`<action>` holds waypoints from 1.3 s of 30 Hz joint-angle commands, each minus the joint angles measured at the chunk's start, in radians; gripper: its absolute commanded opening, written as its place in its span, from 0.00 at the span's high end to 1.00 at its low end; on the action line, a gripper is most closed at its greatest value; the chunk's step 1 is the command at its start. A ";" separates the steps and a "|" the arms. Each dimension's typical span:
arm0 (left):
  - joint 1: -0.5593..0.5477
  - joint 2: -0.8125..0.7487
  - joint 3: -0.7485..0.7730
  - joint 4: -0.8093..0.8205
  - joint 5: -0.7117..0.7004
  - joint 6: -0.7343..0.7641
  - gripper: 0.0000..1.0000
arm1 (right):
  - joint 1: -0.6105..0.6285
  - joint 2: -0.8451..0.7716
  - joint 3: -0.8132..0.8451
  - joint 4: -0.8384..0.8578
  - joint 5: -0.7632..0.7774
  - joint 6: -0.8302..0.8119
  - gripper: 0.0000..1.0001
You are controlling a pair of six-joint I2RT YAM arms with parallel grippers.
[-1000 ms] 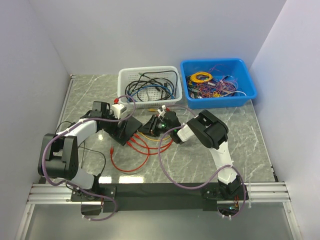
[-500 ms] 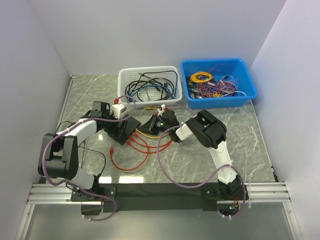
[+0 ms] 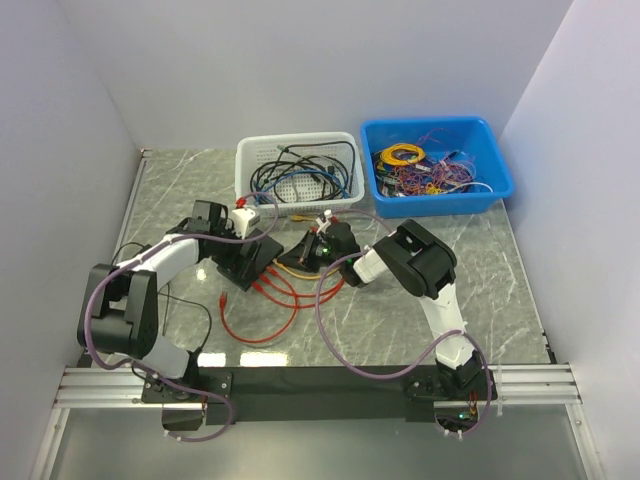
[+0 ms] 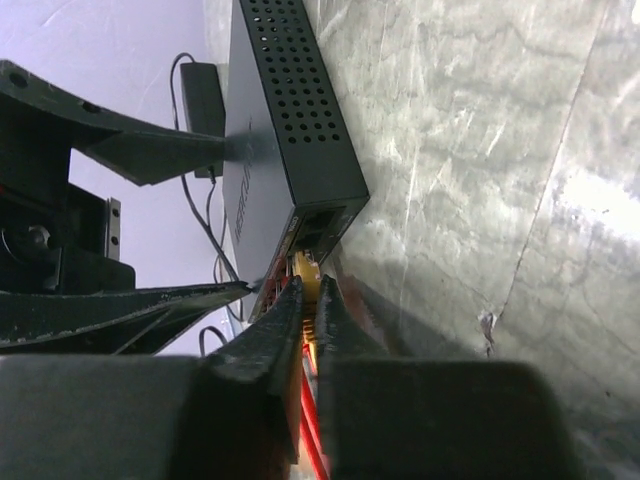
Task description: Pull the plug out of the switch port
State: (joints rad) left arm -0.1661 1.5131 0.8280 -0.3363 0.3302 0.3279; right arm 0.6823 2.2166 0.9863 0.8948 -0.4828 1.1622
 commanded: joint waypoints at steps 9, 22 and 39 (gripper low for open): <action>-0.035 0.113 0.019 -0.056 -0.002 0.039 0.01 | 0.026 0.058 -0.024 0.035 -0.040 0.108 0.53; -0.035 0.119 0.011 -0.053 0.050 0.046 0.04 | 0.036 0.175 -0.002 0.201 -0.013 0.251 0.80; -0.027 0.082 0.033 -0.104 0.096 0.068 0.01 | 0.040 0.048 -0.017 -0.019 0.075 0.001 1.00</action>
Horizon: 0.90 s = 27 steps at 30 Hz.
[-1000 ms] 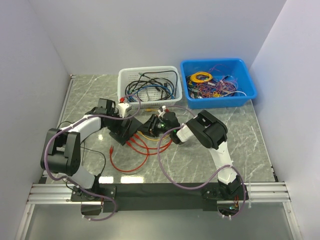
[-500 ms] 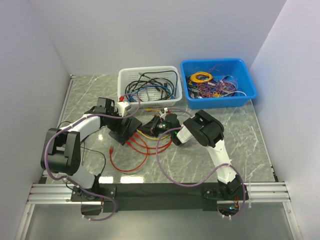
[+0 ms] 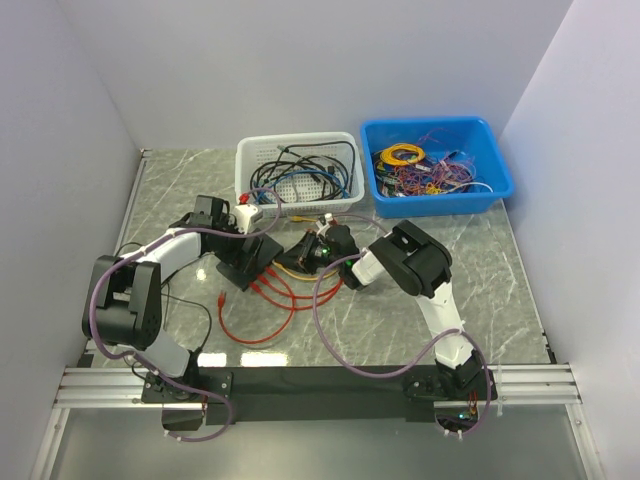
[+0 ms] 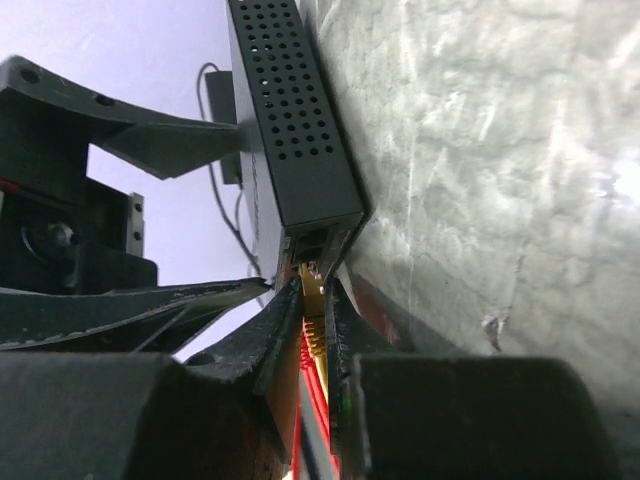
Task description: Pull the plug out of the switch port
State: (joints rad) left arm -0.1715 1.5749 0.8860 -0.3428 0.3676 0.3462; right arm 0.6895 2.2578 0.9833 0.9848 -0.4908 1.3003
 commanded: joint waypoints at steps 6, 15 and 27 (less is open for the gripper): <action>-0.016 0.043 -0.019 -0.137 0.022 0.063 0.01 | 0.035 -0.014 -0.047 -0.089 0.095 -0.150 1.00; -0.002 0.097 -0.024 -0.113 0.011 0.056 0.01 | 0.048 0.008 0.000 -0.124 0.040 -0.196 0.75; -0.008 0.102 -0.019 -0.117 0.031 0.071 0.03 | 0.048 0.085 0.063 -0.087 0.047 -0.119 0.64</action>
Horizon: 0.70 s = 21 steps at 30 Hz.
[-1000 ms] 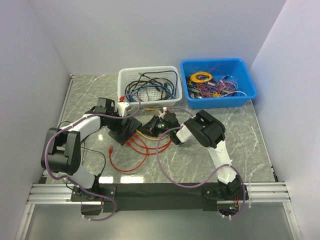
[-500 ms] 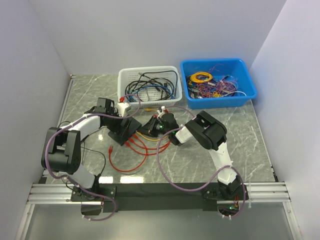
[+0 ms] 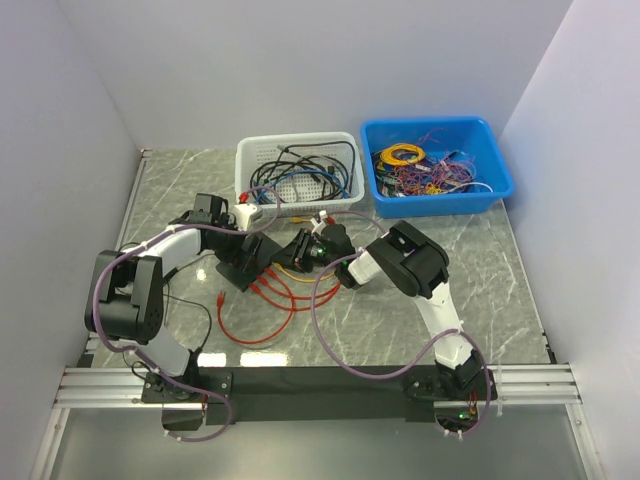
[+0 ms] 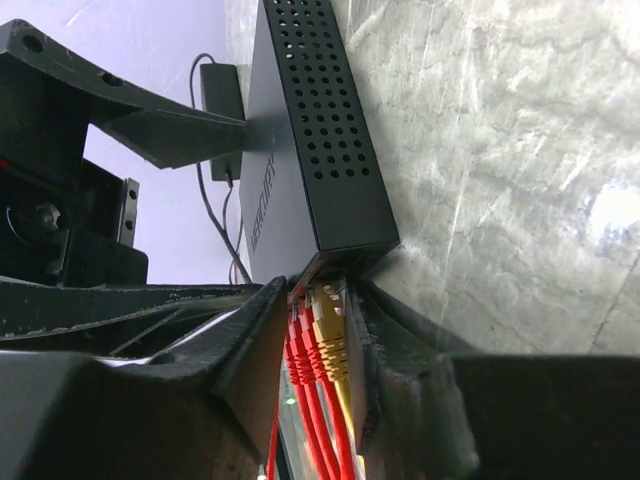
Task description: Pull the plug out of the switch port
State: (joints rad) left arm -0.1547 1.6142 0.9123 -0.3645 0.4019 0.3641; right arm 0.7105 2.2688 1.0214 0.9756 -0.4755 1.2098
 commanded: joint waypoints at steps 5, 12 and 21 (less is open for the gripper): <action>-0.025 0.053 -0.053 -0.088 -0.012 0.053 0.03 | 0.027 0.057 -0.001 -0.057 0.037 -0.029 0.70; -0.023 0.062 -0.052 -0.077 -0.021 0.044 0.03 | 0.027 0.034 -0.072 -0.031 0.011 -0.047 0.70; -0.023 0.061 -0.050 -0.073 -0.040 0.042 0.03 | 0.026 -0.005 -0.118 -0.055 -0.008 -0.088 0.61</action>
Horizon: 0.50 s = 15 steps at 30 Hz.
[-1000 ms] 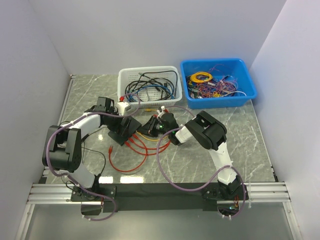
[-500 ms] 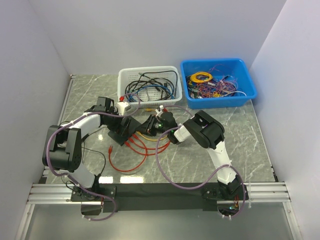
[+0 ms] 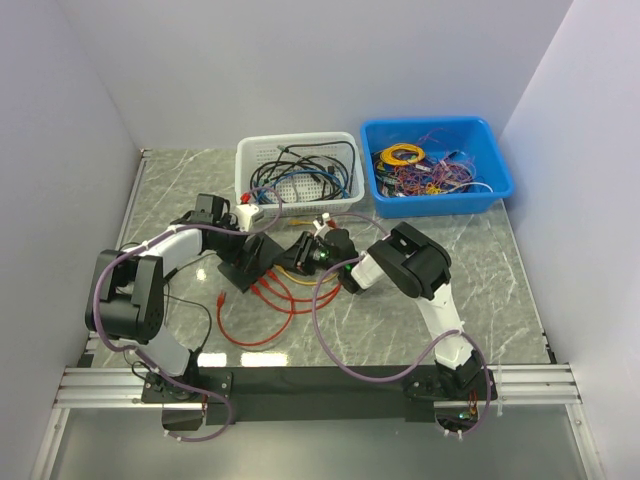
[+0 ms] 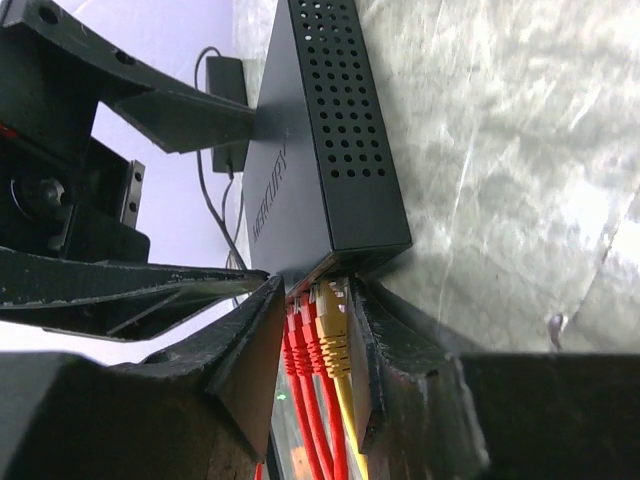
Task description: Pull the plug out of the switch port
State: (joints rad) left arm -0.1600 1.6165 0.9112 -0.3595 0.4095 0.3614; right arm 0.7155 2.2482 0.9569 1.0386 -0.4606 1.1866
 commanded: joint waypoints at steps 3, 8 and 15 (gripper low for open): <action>-0.018 0.062 -0.049 -0.078 -0.051 0.042 0.04 | 0.021 0.016 -0.053 -0.120 -0.024 -0.061 0.61; -0.018 0.060 -0.049 -0.078 -0.054 0.040 0.04 | 0.021 0.013 -0.082 -0.123 -0.030 -0.071 0.66; -0.018 0.066 -0.037 -0.084 -0.051 0.044 0.04 | 0.019 0.013 -0.109 -0.118 -0.032 -0.088 0.73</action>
State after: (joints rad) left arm -0.1627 1.6211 0.9115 -0.3584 0.4282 0.3611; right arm 0.7223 2.2238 0.9150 1.0447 -0.4461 1.1355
